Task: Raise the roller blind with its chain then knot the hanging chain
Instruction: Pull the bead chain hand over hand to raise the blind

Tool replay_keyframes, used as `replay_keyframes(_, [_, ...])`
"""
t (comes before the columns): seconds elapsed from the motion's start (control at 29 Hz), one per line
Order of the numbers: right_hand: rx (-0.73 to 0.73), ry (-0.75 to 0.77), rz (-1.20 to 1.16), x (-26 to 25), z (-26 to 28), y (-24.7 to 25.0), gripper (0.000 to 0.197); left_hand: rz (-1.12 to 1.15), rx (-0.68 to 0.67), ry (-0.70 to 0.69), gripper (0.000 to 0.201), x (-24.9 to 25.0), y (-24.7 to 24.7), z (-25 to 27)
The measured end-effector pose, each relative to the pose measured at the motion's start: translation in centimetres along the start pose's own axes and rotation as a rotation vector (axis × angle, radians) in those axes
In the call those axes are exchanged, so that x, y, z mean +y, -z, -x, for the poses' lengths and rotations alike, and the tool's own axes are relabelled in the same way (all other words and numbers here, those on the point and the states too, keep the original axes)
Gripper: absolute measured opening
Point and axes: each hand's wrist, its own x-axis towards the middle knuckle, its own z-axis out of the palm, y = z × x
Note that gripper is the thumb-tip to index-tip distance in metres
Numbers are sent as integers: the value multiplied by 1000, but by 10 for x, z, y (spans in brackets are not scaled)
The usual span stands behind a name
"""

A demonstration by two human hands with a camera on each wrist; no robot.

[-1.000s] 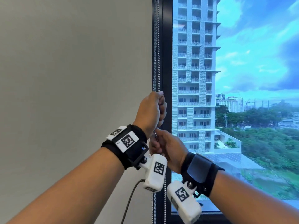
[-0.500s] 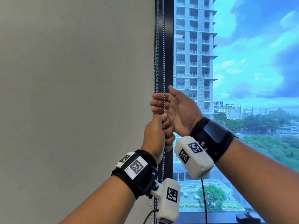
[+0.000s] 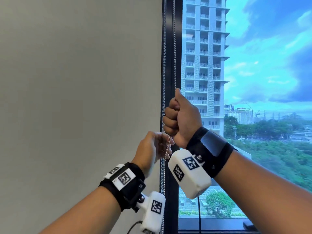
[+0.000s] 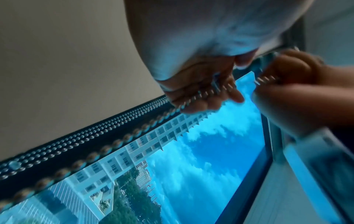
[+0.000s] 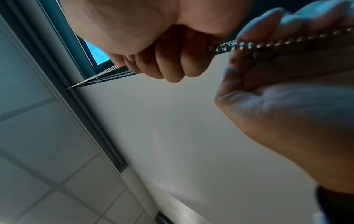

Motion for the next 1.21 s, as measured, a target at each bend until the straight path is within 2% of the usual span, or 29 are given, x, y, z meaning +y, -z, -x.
replay_keyframes(0.1, [7, 3, 4, 1, 10, 5, 51, -64, -39, 19, 38, 10, 15, -10])
replay_keyframes(0.21, [10, -11, 13, 11, 22, 10, 51, -149, -86, -29, 38, 27, 19, -14])
replay_keyframes(0.38, [43, -74, 62, 45, 39, 18, 52, -30, -127, -49, 48, 53, -1, -14])
replay_keyframes(0.52, [39, -152, 66, 61, 37, 25, 53, 70, -57, -78, 31, 53, -22, -16])
replay_keyframes(0.62, [-27, -166, 322, 72, 38, 40, 44, 119, 21, -74, 37, 42, -20, -14])
replay_keyframes(0.69, [-58, -244, 565, 78, 42, 58, 38, 126, 24, -79, 40, 36, -15, -11])
replay_keyframes(0.76, [-32, -332, 645, 73, 41, 75, 27, 136, 36, -69, 41, 34, -15, -8])
replay_keyframes(0.86, [19, -314, 562, 50, 23, 83, 20, 171, 37, -35, 43, 27, -24, -4])
replay_keyframes(0.97, [4, -183, 347, 19, 1, 66, 36, 213, 38, -11, 44, 12, -33, 3])
replay_keyframes(1.07, [9, -106, 272, -2, -10, 41, 49, 191, 62, 31, 42, -12, -39, 9])
replay_keyframes(1.14, [-10, -118, 201, -3, -13, 28, 50, 143, 104, 34, 36, -25, -40, 14])
replay_keyframes(1.21, [-4, -134, 124, 3, -10, 21, 50, 66, 119, 6, 44, -30, -38, 17])
